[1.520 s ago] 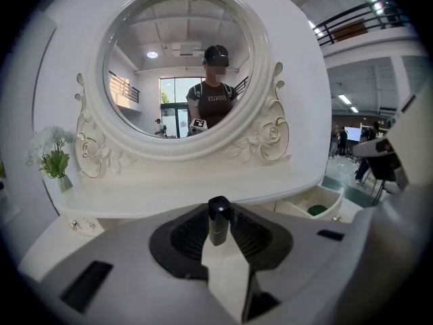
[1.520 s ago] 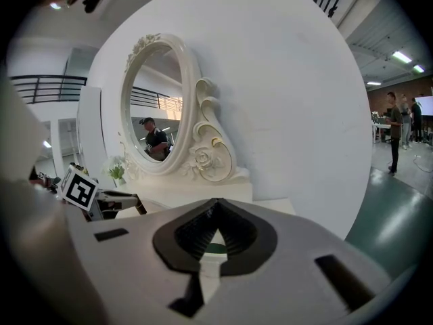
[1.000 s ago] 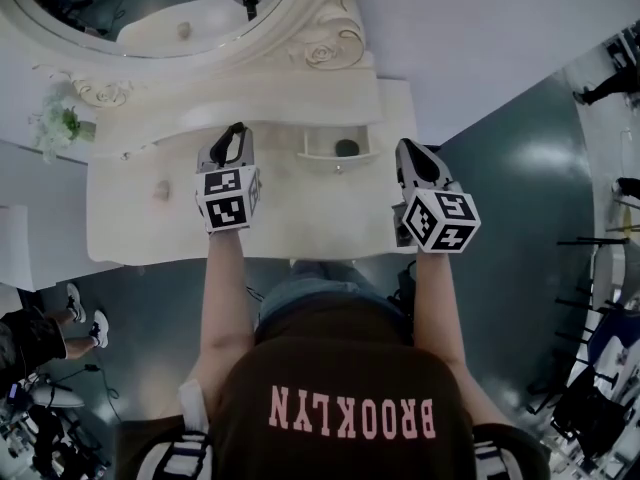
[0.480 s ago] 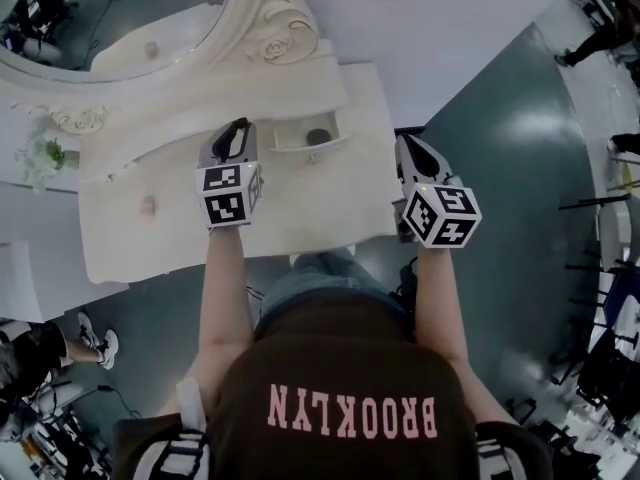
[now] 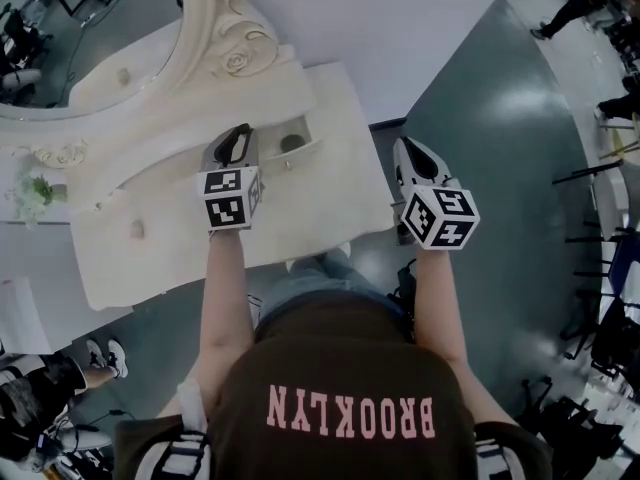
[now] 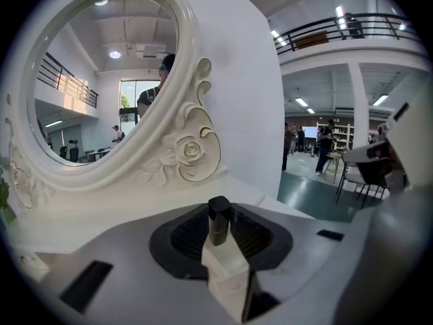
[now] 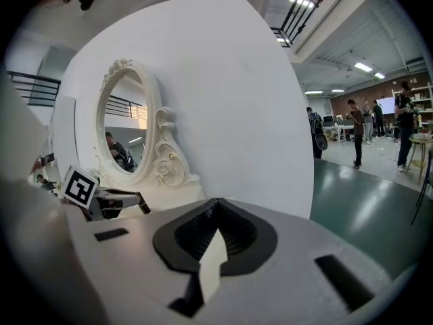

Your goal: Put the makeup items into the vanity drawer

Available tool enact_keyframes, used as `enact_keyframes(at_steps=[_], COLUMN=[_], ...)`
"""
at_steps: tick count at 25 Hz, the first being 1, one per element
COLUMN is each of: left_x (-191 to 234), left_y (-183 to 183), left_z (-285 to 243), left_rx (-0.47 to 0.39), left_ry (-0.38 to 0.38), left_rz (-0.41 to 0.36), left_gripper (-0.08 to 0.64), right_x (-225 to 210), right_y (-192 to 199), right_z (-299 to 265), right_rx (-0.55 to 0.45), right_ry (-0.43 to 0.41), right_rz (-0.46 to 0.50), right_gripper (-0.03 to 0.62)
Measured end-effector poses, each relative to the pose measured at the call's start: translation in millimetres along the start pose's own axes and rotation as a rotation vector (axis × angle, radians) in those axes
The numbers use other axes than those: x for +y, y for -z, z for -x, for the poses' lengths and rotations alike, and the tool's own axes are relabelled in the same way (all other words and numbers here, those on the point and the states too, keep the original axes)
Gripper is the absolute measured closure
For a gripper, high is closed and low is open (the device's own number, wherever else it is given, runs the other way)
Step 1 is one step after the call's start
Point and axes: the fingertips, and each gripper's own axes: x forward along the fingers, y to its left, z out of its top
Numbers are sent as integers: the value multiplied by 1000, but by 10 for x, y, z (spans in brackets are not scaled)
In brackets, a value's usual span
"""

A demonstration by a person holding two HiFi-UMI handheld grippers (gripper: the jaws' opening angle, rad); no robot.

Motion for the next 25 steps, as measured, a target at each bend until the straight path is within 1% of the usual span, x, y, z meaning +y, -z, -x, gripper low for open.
enact_keyframes(at_steps=[7, 14, 25], left_x=[-30, 31, 36], left_y=[128, 313, 608], left_z=[-112, -226, -379], left_rx=[43, 101, 221], left_ry=[12, 4, 3], left_rz=[5, 16, 8], left_gripper=[468, 468, 468], right_x=[-86, -130, -168], right_y=[97, 192, 338], right_z=[-11, -96, -185], right_rx=[20, 47, 94], right_ry=[17, 31, 45], right_rz=[-14, -29, -49], right_gripper=[600, 600, 600])
